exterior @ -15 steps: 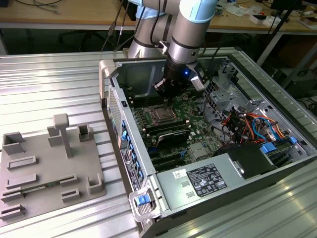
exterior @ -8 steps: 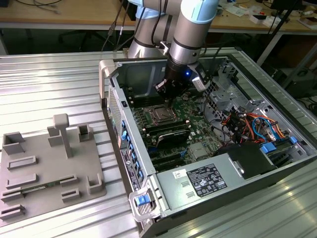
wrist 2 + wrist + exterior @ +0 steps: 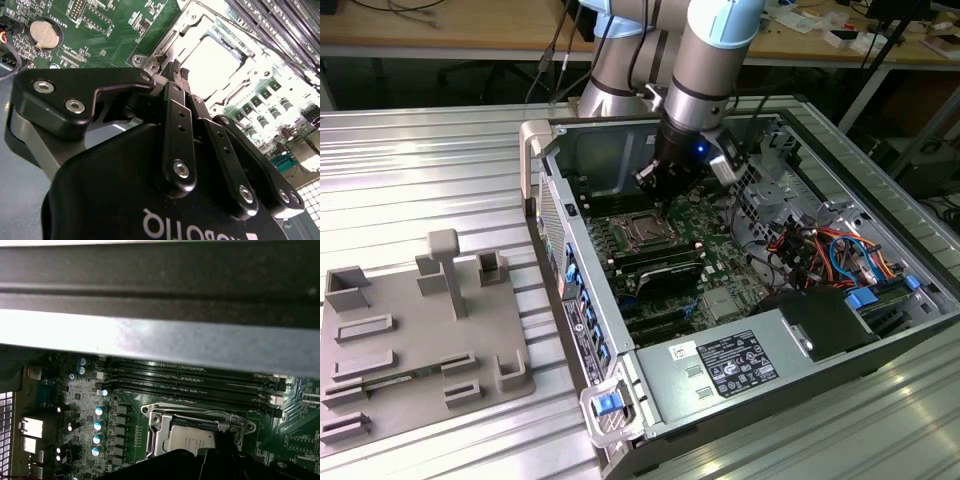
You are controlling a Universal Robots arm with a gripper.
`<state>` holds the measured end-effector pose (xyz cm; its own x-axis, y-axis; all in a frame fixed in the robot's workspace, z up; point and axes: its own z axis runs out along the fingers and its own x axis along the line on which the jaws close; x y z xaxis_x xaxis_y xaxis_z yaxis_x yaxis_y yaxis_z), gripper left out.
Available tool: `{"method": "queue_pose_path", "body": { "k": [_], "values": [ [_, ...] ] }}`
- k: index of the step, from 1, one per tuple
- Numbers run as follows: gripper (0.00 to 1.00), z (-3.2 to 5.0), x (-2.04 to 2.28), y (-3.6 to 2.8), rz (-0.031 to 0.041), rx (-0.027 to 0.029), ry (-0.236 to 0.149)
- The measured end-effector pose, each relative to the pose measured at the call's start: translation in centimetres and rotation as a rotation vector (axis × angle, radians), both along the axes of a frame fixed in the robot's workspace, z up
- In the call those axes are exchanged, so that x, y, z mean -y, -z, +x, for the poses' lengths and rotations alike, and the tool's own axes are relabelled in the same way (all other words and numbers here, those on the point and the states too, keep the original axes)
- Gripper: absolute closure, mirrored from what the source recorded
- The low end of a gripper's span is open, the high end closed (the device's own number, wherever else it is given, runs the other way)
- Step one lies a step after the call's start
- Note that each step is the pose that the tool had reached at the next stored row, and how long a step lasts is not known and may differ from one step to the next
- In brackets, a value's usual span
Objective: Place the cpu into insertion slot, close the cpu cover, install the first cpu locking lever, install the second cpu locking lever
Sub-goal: 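Install the second cpu locking lever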
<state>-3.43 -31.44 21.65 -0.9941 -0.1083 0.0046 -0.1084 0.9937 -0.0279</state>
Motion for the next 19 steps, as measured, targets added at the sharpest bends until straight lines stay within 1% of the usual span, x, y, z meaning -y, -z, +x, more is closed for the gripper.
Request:
{"method": "queue_pose_path", "body": {
  "k": [3,4,6,9,11,14,19],
  "values": [
    [0.89,0.00,0.47,0.00,0.0001,0.0000,0.000],
    [0.89,0.00,0.70,0.00,0.0000,0.0000,0.000],
    [0.89,0.01,0.89,0.00,-0.0002,0.0000,0.000],
    [0.89,0.23,0.97,0.00,-0.0016,-0.0001,0.000],
    [0.89,0.79,0.98,0.01,-0.0036,-0.0002,0.000],
    [0.89,1.20,0.98,0.01,-0.0051,-0.0001,0.000],
    [0.89,1.27,0.99,-0.05,-0.0055,-0.0003,0.000]
  ]
}}
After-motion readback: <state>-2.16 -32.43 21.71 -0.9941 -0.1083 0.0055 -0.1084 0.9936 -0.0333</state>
